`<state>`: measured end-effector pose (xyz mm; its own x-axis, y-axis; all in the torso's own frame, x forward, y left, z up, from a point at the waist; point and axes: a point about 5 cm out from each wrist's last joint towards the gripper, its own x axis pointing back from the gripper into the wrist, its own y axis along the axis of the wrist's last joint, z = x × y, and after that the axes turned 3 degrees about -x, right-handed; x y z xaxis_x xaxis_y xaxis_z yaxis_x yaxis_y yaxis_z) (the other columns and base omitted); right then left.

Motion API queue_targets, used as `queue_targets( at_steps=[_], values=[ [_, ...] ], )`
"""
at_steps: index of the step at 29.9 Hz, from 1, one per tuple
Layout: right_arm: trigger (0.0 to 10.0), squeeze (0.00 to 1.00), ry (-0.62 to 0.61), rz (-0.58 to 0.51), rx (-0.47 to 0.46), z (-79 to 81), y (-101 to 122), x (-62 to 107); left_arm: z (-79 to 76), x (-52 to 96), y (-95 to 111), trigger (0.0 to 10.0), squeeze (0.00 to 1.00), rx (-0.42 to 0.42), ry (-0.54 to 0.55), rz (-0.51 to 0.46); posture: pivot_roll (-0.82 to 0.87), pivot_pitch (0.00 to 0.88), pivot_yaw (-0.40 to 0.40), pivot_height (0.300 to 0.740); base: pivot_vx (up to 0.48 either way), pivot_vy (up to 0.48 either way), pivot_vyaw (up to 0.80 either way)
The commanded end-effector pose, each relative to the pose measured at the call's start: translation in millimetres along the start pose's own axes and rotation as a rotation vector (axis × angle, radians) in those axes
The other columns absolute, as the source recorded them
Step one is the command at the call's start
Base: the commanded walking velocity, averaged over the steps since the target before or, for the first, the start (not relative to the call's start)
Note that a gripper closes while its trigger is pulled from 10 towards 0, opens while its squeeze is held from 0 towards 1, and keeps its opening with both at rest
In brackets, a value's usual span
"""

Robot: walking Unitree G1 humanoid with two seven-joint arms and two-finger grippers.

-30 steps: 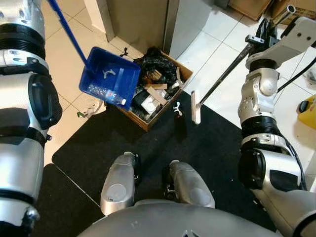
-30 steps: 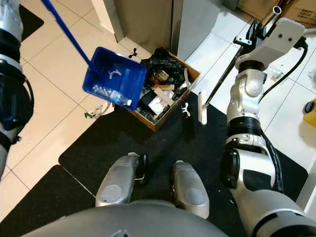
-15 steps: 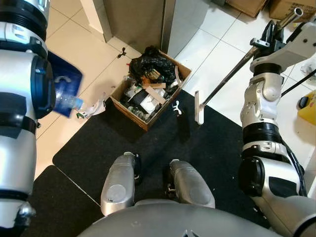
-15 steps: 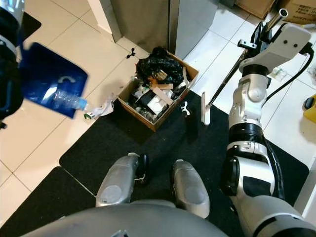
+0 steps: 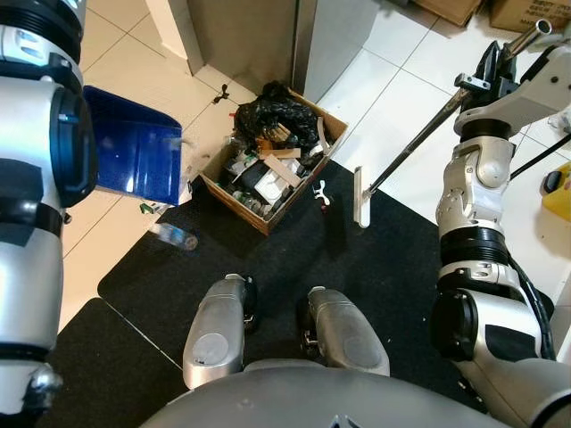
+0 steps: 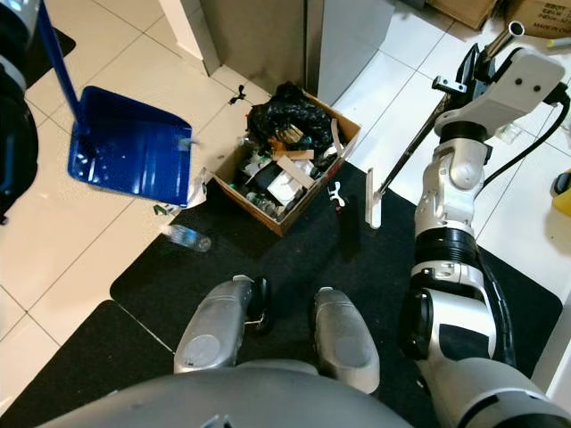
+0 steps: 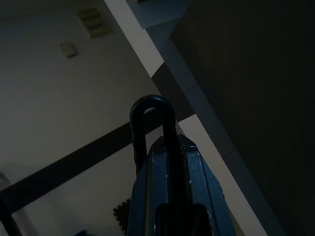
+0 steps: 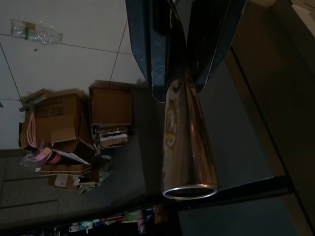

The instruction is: Sweep floor

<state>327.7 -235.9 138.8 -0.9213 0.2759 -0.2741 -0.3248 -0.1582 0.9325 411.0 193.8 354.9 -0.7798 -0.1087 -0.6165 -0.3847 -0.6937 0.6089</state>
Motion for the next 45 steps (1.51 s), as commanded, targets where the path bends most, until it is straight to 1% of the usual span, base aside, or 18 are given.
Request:
queue_targets(
  at_steps=[1,9,16,17,18,19,21,23,25,26,28,31,34,36,38,40,44,45],
  values=[
    [10.0,0.00,0.019,-0.034,0.001,4.9,8.0,-4.0,14.5,-7.5,8.0,10.0,0.00,-0.044,0.020,-0.056,0.03,0.057,0.036,0.740,0.000,0.000,0.00],
    [10.0,0.00,0.027,-0.018,-0.014,11.5,5.2,-7.5,14.9,-1.2,-11.2,10.0,0.00,-0.082,0.028,0.032,0.05,0.048,0.035,0.740,0.000,0.000,0.00],
    [10.0,0.00,0.019,-0.022,-0.015,8.6,6.2,-7.5,20.9,-4.1,-6.3,10.0,0.00,-0.063,0.079,0.013,0.04,0.037,0.041,0.740,0.000,0.000,0.00],
    [10.0,0.00,0.015,-0.023,-0.015,7.3,6.6,-7.6,23.9,-6.3,-2.6,10.0,0.00,-0.043,0.104,0.005,0.04,0.033,0.043,0.740,0.000,0.000,0.00],
    [10.0,0.00,0.011,-0.025,-0.015,6.6,6.9,-8.3,27.0,-9.6,2.3,10.0,0.00,0.017,0.120,0.007,0.04,0.030,0.045,0.740,0.000,0.000,0.00],
    [10.0,0.00,0.011,-0.025,-0.015,6.6,6.9,-8.3,27.0,-9.6,2.3,10.0,0.00,0.017,0.120,0.007,0.04,0.030,0.045,0.740,0.000,0.000,0.00],
    [10.0,0.00,0.010,-0.025,-0.016,7.0,6.7,-8.6,26.9,-11.5,5.8,10.0,0.00,0.095,0.109,0.011,0.04,0.026,0.047,0.740,0.000,0.000,0.00],
    [10.0,0.00,0.010,-0.024,-0.017,7.5,6.1,-8.3,24.2,-12.1,6.9,10.0,0.00,0.219,0.073,0.027,0.04,0.026,0.048,0.740,0.000,0.000,0.00],
    [10.0,0.00,0.010,-0.023,-0.017,7.6,5.9,-8.1,23.5,-11.9,6.7,10.0,0.00,0.243,0.066,0.029,0.04,0.026,0.048,0.740,0.000,0.000,0.00],
    [10.0,0.00,0.015,-0.011,-0.014,8.2,3.4,-7.0,21.0,-8.3,2.9,10.0,0.00,0.315,0.054,0.027,0.05,0.022,0.042,0.740,0.000,0.000,0.00],
    [10.0,0.00,0.023,0.004,-0.009,9.5,0.3,-6.0,16.0,-1.3,-4.8,10.0,0.00,0.376,0.039,0.029,0.06,0.021,0.037,0.740,0.000,0.000,0.00],
    [10.0,0.00,0.029,0.014,-0.008,10.8,-1.6,-5.8,9.8,6.8,-12.6,10.0,0.00,0.411,0.018,0.031,0.07,0.020,0.029,0.740,0.000,0.000,0.00],
    [10.0,0.00,0.031,0.017,-0.007,11.2,-2.3,-5.8,7.5,10.0,-15.6,10.0,0.00,0.420,0.010,0.030,0.07,0.019,0.027,0.740,0.000,0.000,0.00],
    [10.0,0.00,0.046,0.032,-0.007,14.8,-4.9,-6.7,1.3,25.1,-25.6,10.0,0.00,0.421,-0.019,0.004,0.09,0.018,0.015,0.740,0.000,0.000,0.00],
    [10.0,0.00,0.052,0.038,-0.006,16.0,-5.8,-7.1,-0.1,30.9,-28.7,10.0,0.00,0.427,-0.031,-0.006,0.10,0.017,0.011,0.740,0.000,0.000,0.00],
    [10.0,0.00,0.062,0.054,-0.006,18.8,-8.6,-8.4,2.2,46.2,-36.0,10.0,0.00,0.426,-0.049,-0.021,0.12,0.018,0.003,0.740,0.000,0.000,0.00],
    [10.0,0.00,0.069,0.067,-0.005,20.8,-11.0,-9.5,6.0,59.9,-38.6,10.0,0.00,0.420,-0.074,-0.036,0.13,0.019,-0.005,0.740,0.000,0.000,0.00],
    [10.0,0.00,0.075,0.074,-0.005,22.5,-12.3,-9.9,6.4,69.6,-38.2,10.0,0.00,0.430,-0.098,-0.038,0.14,0.021,-0.010,0.740,0.000,0.000,0.00]
  ],
)
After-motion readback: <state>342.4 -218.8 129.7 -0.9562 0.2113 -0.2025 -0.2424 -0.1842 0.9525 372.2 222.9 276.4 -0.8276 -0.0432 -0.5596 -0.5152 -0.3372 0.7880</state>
